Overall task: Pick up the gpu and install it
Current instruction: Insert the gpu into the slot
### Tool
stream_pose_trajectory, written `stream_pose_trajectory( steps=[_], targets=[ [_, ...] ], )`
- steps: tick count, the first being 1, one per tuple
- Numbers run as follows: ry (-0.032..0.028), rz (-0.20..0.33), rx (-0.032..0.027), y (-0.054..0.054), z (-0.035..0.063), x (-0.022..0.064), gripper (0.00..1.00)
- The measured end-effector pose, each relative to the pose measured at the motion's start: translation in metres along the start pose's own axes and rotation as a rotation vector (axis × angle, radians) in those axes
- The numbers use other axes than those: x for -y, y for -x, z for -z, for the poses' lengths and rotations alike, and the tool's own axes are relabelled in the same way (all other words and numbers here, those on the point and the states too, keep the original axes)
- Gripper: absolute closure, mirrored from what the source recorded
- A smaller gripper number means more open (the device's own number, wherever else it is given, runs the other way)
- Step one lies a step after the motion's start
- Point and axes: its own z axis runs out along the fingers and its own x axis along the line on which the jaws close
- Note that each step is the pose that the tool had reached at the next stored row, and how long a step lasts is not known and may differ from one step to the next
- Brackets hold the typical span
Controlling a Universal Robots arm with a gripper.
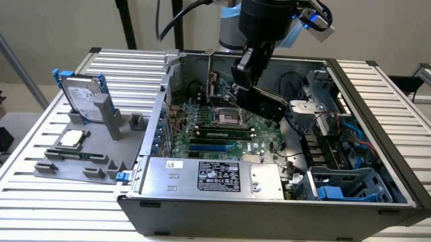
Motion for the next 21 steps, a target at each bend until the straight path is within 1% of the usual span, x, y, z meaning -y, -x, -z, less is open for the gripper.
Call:
stream_pose_trajectory(
  steps=[3,8,11,18,21],
  targets=[
    [0.0032,0.051,0.0033,0.0,-0.0007,0.0,0.73],
    [0.0065,0.134,0.0052,0.0,-0.0018,0.0001,0.73],
    [0.0078,0.185,0.005,0.0,-0.0027,0.0001,0.73],
    [0.0099,0.312,0.0018,-0.0001,-0.0061,0.0002,0.73],
    [0.0106,0.359,0.0006,-0.0002,-0.0079,0.0001,0.73]
  ],
)
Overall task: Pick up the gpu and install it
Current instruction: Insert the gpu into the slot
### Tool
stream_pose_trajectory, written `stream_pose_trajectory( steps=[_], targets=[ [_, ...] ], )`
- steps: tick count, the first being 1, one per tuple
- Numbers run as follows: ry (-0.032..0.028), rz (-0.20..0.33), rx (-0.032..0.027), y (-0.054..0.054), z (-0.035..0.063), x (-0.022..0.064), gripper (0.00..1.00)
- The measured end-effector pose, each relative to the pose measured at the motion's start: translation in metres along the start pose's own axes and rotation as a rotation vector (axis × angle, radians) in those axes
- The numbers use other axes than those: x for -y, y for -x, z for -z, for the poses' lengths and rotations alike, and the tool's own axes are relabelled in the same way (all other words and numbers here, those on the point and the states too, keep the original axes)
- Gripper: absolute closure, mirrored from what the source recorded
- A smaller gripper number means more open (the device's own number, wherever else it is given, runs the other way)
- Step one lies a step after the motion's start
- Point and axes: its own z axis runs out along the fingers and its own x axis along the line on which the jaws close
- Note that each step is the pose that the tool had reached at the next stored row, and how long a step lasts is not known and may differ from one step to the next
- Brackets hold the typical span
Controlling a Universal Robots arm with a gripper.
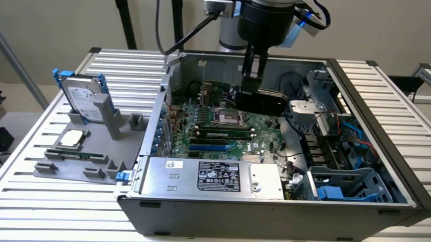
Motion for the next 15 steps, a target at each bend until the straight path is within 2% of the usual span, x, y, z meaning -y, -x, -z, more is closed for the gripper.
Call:
stream_pose_trajectory(
  steps=[10,15],
  targets=[
    [0.0026,0.103,-0.0012,-0.001,-0.0103,-0.0056,0.73],
    [0.0028,0.113,-0.0016,-0.004,-0.0194,-0.0205,0.73]
  ],
)
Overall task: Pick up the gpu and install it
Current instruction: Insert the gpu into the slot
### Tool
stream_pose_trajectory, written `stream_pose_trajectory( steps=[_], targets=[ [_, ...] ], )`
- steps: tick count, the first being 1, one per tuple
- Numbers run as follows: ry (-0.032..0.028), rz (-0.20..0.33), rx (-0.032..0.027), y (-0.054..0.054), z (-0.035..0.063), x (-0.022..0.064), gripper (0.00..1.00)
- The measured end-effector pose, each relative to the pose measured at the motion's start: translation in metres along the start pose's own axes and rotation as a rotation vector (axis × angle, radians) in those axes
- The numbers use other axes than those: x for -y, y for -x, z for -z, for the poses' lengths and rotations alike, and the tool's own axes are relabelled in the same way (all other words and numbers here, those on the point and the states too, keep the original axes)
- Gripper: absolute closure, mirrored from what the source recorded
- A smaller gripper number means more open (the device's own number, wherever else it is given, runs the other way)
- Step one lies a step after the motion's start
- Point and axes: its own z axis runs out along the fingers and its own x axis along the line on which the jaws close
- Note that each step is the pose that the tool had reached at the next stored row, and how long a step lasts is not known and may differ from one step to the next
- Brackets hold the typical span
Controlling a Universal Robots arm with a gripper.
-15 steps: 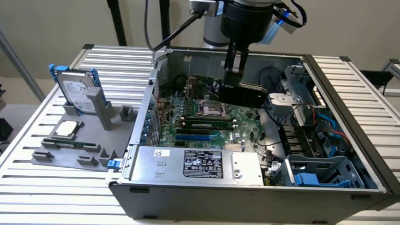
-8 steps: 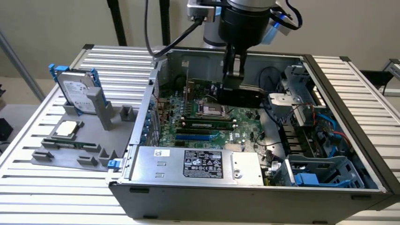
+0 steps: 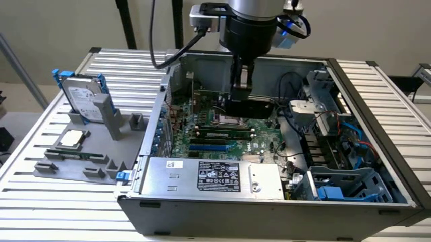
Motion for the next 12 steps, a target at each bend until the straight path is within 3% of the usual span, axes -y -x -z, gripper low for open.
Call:
stream_pose_trajectory(
  steps=[12],
  targets=[
    [0.0016,0.01,0.0002,-0.009,-0.0226,-0.0254,0.73]
  ],
)
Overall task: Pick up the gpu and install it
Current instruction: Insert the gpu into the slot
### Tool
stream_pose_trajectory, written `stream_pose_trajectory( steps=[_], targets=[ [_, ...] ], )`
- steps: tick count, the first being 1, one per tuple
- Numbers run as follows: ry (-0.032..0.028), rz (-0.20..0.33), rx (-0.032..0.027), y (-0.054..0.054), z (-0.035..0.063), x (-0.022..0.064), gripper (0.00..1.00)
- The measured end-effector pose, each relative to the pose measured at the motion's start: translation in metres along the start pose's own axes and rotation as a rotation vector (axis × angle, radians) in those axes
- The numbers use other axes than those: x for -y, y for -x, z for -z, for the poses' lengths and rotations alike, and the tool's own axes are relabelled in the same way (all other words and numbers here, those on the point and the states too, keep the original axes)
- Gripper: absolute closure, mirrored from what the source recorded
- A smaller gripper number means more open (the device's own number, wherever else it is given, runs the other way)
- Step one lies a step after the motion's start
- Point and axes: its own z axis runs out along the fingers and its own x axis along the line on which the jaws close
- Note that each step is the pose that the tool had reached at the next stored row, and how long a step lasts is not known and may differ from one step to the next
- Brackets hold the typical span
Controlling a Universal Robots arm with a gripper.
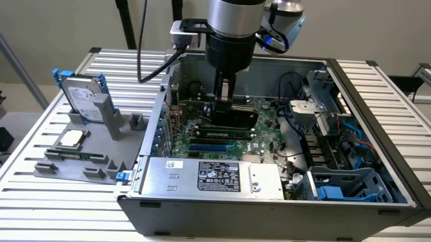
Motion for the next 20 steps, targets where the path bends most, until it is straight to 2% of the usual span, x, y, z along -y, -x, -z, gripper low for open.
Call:
stream_pose_trajectory(
  steps=[4,8,20],
  targets=[
    [0.0001,0.003,0.0,-0.003,-0.0074,-0.0069,0.73],
    [0.0003,0.007,0.0,-0.007,-0.0146,-0.0097,0.73],
    [0.0006,0.01,0.0042,-0.01,-0.036,-0.0116,0.73]
  ],
)
